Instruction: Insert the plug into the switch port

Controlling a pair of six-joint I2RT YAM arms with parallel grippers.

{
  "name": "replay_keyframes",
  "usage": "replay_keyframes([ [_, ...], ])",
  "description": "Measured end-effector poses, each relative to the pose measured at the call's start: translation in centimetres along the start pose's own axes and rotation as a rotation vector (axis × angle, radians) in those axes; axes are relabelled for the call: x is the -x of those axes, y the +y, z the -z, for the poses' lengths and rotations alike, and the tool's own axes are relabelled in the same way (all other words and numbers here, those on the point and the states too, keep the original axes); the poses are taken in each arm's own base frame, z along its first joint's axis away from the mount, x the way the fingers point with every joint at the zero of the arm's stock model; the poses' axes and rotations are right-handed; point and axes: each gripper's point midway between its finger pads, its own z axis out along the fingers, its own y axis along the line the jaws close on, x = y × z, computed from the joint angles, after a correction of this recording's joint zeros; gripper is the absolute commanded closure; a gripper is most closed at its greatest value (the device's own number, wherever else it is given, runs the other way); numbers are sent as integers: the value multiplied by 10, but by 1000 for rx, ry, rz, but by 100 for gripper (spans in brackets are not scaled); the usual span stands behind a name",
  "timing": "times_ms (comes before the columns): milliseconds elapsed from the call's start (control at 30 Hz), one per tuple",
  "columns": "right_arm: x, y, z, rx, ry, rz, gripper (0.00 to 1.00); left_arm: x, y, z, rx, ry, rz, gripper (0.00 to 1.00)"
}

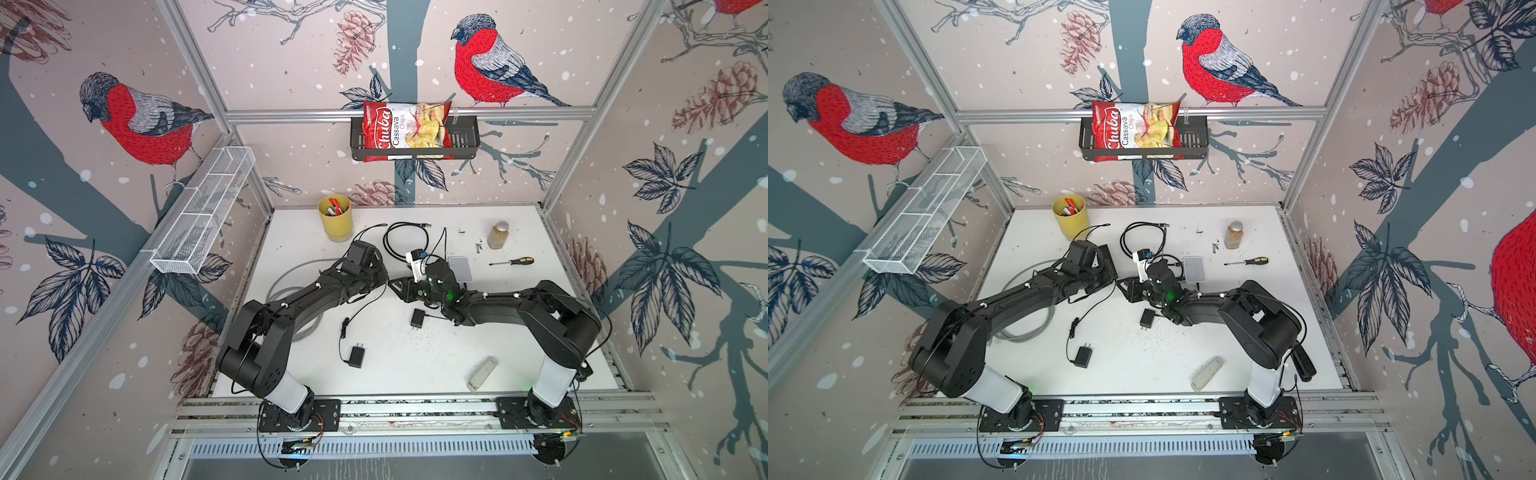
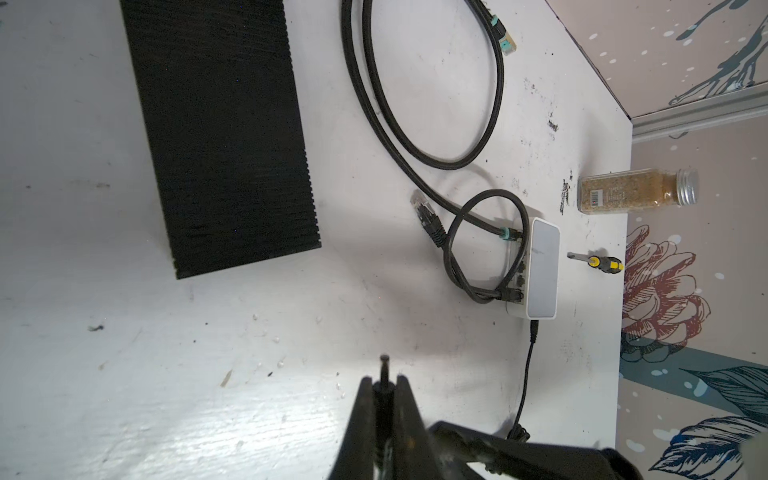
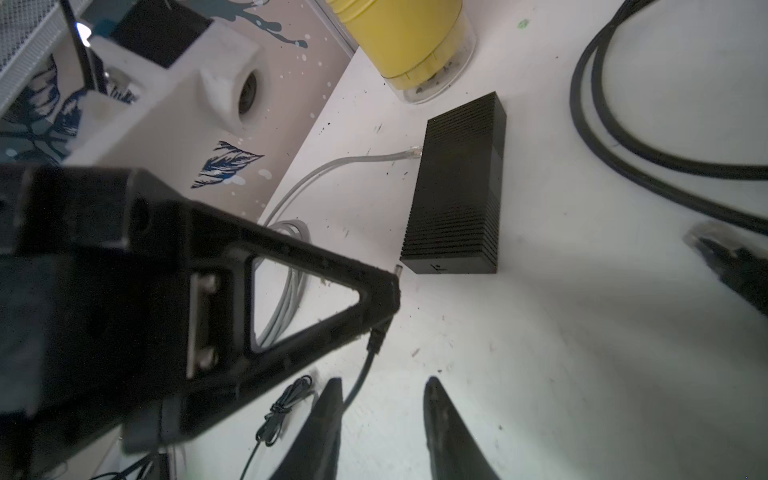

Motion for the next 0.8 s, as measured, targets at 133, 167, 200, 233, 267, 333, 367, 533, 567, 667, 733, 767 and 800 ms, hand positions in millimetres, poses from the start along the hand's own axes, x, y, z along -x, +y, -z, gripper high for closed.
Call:
replay_keyframes([
  [133,-2,7,-9,25,20,-18,70,1,1,1,2,-8,-1,100],
  [167,-2,8,-10,29,22,-17,71,2,0,1,-1,-12,-1,100],
  [200,-3,9,-11,34,26,-18,72,3,-1,1,-6,-15,-2,100],
  [233,-3,9,-12,35,27,-19,73,3,-2,1,-7,-16,-3,100],
  [267,-4,9,-12,37,30,-19,74,3,-2,1,-7,-16,-3,100],
  [333,-5,9,-14,37,35,-23,76,3,-2,1,-7,-16,-3,100],
  [367,-5,8,-14,36,38,-24,76,3,-2,1,-8,-17,-3,100],
  [533,-9,5,-16,26,52,-32,79,3,-2,1,-9,-17,-3,100],
  [567,-9,5,-17,24,54,-37,80,4,-2,1,-10,-18,-4,100],
  [667,-8,3,-18,19,55,-53,82,4,-2,1,-11,-19,-5,100],
  [733,-5,3,-19,20,50,-54,82,4,-2,1,-10,-19,-8,100],
  [767,-4,4,-19,20,48,-54,82,4,-2,1,-11,-19,-11,100],
  [800,-4,3,-19,18,49,-56,83,4,-2,1,-11,-19,-12,100],
])
